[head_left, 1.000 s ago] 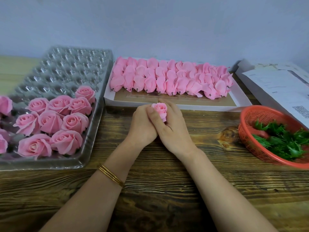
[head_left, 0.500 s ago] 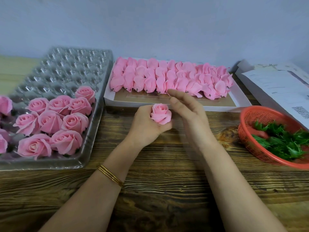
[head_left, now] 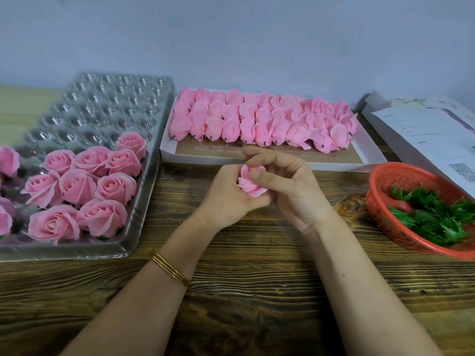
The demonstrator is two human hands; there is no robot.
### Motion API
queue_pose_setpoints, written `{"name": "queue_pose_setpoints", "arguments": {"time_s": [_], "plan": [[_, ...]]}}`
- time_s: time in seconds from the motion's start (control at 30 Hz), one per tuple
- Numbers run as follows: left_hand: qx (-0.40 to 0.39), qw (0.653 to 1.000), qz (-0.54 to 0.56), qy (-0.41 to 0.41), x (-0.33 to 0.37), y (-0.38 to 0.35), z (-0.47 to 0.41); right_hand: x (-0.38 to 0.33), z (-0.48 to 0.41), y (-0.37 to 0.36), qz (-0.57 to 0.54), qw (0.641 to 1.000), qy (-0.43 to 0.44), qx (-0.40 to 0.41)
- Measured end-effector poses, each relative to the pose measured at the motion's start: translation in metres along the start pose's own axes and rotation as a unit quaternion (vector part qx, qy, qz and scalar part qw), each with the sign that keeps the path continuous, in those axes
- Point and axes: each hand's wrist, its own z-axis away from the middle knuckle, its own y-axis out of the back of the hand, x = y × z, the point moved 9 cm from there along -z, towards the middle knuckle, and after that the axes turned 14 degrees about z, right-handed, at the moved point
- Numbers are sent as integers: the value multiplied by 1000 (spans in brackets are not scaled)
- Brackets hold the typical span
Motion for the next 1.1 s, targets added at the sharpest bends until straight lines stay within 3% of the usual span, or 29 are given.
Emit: {"name": "queue_pose_setpoints", "arguments": {"time_s": [0.7, 1.1], "plan": [[22, 998, 56, -18, 7, 5, 1, 17, -4, -5, -136, 987, -63, -49], [27, 999, 34, -27, 9, 7, -1, 19, -6, 1, -93, 992, -80, -8]]}}
